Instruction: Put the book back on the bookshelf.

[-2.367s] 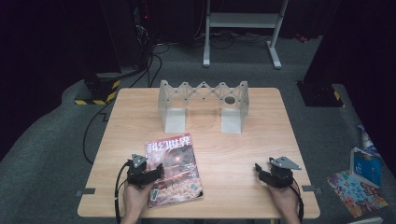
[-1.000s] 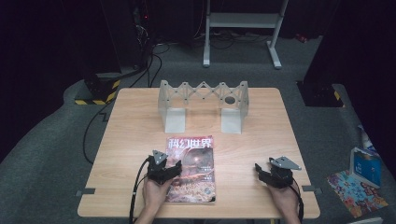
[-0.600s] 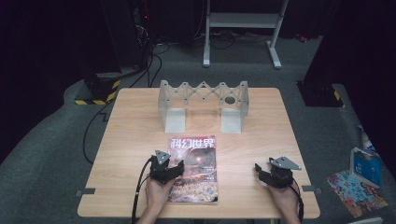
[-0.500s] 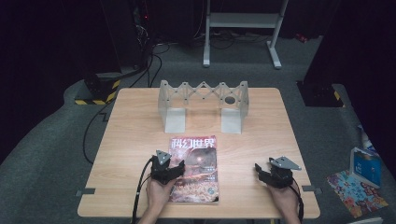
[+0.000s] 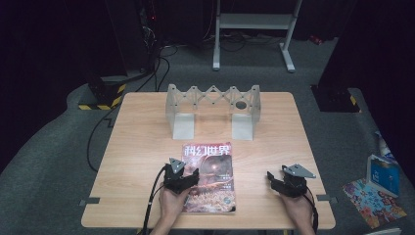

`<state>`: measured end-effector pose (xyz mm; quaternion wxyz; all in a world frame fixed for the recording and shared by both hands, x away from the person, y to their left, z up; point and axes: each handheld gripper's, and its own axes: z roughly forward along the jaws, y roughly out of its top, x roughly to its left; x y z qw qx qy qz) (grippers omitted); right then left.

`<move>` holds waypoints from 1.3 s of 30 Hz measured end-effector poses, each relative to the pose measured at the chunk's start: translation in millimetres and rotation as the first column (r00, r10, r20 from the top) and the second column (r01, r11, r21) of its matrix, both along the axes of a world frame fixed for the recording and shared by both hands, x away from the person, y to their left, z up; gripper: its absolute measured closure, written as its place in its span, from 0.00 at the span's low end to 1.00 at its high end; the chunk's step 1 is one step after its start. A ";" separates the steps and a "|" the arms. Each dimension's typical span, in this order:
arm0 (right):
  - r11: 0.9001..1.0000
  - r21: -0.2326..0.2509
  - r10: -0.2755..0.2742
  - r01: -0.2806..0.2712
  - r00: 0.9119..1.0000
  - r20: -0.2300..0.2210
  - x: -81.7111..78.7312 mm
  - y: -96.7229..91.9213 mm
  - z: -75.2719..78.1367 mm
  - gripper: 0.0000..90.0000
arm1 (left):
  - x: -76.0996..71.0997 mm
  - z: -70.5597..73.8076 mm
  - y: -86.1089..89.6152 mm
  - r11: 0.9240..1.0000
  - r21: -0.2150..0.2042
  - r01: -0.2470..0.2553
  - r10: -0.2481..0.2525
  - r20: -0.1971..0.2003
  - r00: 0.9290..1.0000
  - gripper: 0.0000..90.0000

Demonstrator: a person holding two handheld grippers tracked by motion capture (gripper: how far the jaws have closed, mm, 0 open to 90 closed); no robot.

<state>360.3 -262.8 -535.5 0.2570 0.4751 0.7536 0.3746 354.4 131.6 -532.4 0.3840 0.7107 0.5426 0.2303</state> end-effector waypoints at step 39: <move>0.984 0.052 0.178 -0.171 0.940 -0.289 28.4 88.2 38.5 0.50 | -1.0 -0.5 8.1 0.999 -0.038 0.019 -0.019 0.004 1.000 0.34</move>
